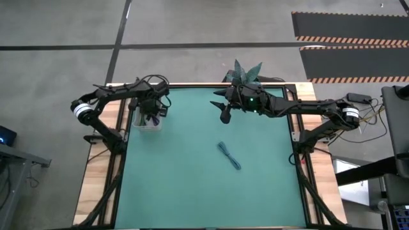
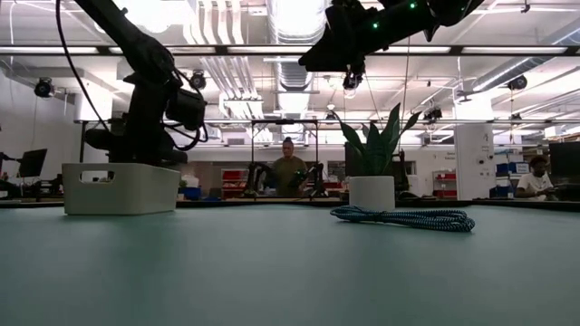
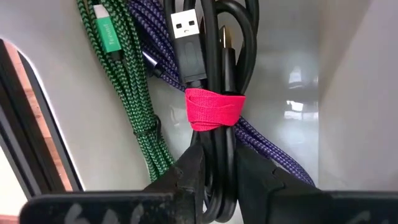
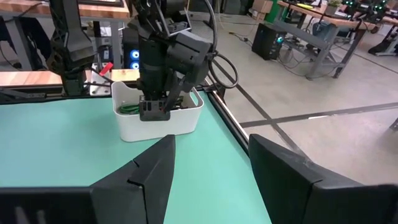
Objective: Pick and place USB-C Cables
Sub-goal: Put the black usb cable into the gray bin
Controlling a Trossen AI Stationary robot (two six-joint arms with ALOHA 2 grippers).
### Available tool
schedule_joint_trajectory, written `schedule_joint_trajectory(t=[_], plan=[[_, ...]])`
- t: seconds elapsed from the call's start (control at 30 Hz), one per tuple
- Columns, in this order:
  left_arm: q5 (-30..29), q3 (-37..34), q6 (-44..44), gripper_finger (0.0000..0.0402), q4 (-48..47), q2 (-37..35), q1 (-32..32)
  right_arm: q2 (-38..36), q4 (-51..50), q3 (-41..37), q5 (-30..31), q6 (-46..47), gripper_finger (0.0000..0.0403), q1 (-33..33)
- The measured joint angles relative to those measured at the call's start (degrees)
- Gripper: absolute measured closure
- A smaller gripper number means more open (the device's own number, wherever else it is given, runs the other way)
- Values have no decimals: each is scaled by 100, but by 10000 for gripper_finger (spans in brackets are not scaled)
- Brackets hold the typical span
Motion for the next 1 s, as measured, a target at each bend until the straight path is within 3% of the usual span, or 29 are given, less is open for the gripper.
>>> schedule_joint_trajectory(t=[1.0], plan=[[3,-13,-18,343,132,0,0,0,-39,1,0,0,207,0]])
